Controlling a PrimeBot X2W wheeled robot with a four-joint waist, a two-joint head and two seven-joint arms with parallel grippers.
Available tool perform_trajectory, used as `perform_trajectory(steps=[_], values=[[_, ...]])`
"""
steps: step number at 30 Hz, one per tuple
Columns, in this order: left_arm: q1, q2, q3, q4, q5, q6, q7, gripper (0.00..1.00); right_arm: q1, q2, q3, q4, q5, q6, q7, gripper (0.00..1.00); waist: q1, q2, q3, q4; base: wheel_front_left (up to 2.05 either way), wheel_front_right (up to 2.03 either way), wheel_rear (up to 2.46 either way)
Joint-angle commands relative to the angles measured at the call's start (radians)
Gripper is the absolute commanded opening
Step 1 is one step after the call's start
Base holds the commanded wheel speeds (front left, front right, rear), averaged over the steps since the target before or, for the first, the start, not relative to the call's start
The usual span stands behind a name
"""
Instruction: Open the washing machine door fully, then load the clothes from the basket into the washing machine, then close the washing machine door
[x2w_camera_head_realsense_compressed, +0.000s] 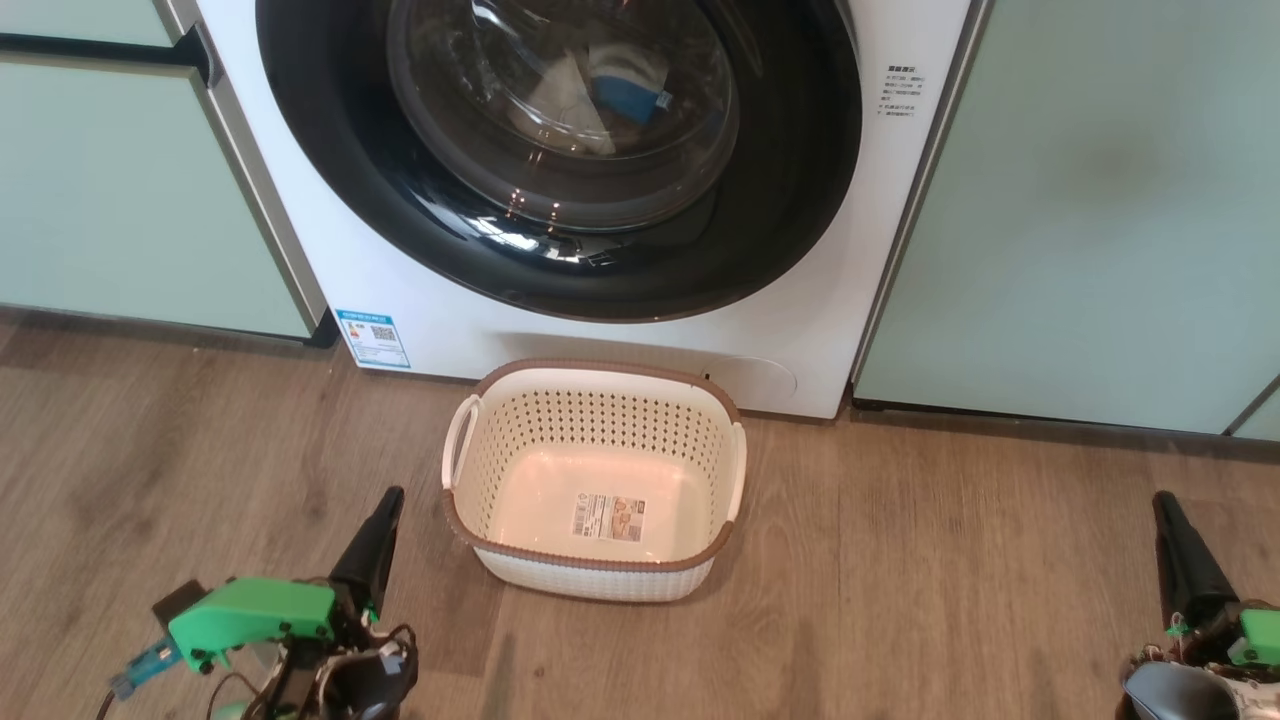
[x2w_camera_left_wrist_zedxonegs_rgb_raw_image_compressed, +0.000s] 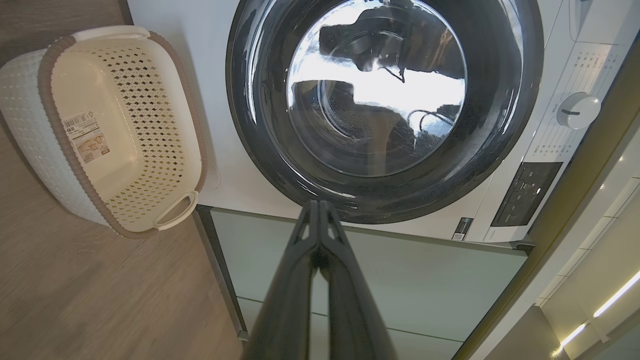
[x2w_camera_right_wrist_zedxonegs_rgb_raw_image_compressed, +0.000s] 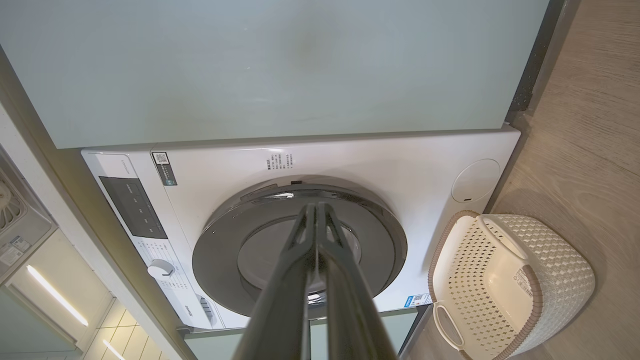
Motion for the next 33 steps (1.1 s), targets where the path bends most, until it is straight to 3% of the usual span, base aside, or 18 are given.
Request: perform_trajectory(steps=[1, 33], values=[[-0.057, 0.007, 0.039, -0.028, 0.002, -0.009, 0.007, 0.00, -0.054, -0.016, 0.018, -0.032, 0.000, -0.003, 0.012, 0.00, 0.0000, 0.0000, 0.000, 0.000, 0.00, 0.00, 0.00], [-0.057, 0.004, 0.043, -0.028, 0.006, -0.009, 0.010, 0.00, -0.054, -0.012, 0.012, -0.032, -0.005, -0.003, 0.016, 0.00, 0.0000, 0.0000, 0.000, 0.000, 0.00, 0.00, 0.00]])
